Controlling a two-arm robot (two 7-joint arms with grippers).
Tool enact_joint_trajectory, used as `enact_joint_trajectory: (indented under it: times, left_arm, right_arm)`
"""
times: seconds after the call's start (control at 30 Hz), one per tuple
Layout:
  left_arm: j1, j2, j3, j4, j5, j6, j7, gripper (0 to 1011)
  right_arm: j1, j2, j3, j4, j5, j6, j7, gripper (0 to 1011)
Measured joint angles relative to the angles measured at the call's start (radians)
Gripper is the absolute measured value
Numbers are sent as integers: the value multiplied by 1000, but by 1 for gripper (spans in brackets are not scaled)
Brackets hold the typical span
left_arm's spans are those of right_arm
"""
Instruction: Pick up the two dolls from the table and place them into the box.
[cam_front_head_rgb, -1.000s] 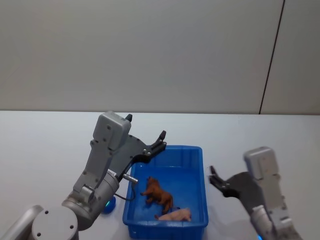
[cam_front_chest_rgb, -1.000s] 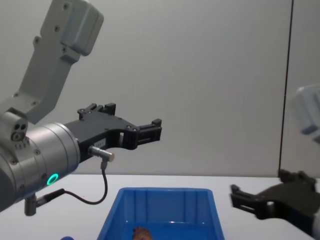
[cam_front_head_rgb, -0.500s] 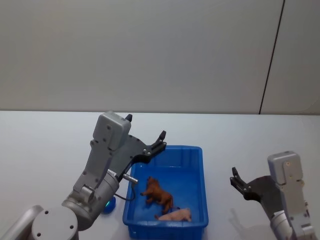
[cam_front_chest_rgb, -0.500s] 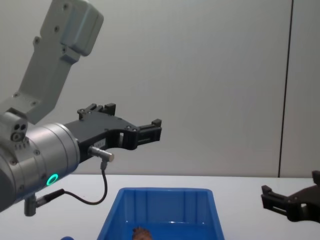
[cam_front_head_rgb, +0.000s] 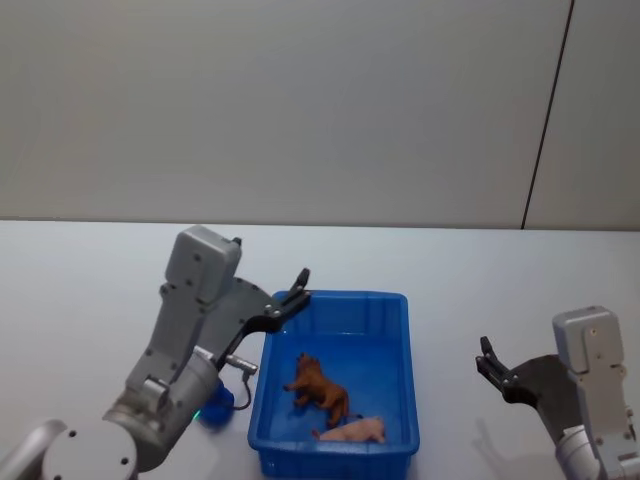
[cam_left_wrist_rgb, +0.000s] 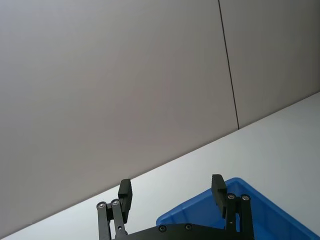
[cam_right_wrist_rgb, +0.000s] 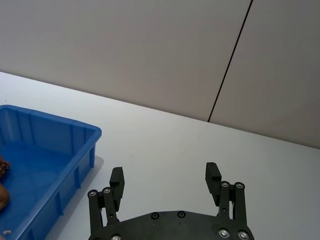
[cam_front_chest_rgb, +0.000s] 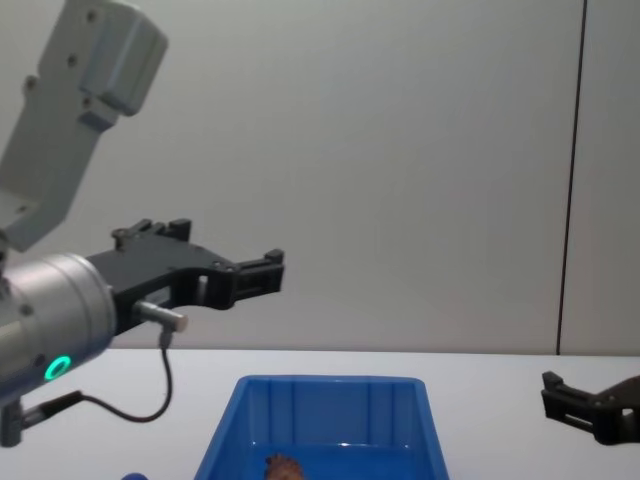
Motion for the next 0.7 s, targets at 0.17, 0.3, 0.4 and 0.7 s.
enact_joint_trajectory:
  times: [0.17, 0.3, 0.4, 0.7]
  left_arm:
    - [22, 20, -11, -23, -25, 22, 24, 1001]
    - [43, 38, -22, -41, -56, 49, 48, 1001]
    - [56, 48, -30, -49, -79, 68, 61, 1001]
    - [78, 66, -47, -54, -134, 123, 81, 1001]
  right_arm:
    - [-2, 2, 1, -3, 1, 0, -3, 1001]
    - [-4, 3, 2, -4, 1, 1, -4, 1001]
    - [-5, 4, 2, -5, 1, 1, -5, 1001]
    - [-6, 5, 4, -6, 2, 1, -7, 1001]
